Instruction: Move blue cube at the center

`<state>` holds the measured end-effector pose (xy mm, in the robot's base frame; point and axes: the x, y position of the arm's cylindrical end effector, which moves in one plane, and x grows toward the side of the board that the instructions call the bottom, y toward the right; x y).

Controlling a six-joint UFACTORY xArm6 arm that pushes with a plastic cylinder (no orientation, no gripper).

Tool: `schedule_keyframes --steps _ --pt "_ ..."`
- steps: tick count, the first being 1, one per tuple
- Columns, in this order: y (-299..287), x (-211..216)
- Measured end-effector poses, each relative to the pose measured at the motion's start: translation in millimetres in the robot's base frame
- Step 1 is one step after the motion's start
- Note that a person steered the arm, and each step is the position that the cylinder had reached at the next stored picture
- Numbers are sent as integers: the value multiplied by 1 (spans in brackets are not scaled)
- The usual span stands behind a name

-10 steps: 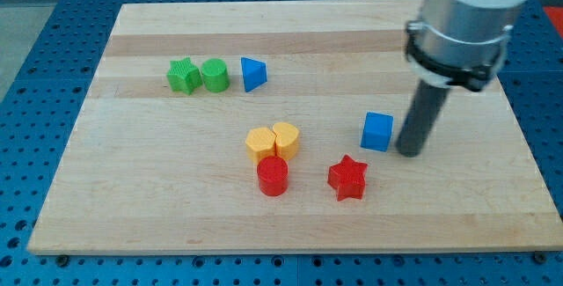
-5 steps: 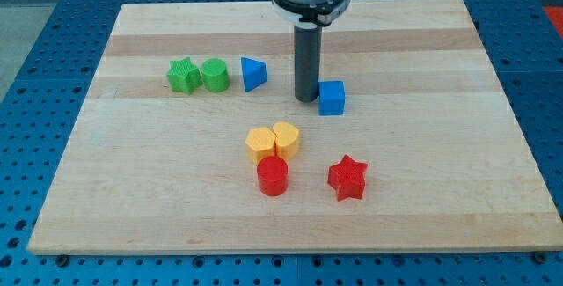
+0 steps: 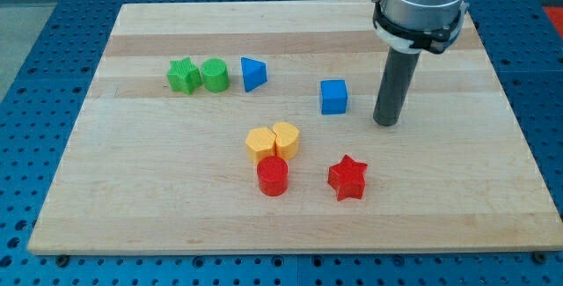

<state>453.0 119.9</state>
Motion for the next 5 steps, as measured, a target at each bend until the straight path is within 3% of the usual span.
schedule_keyframes --steps 3,5 --pt "-59 -4" --pt "-64 -55"
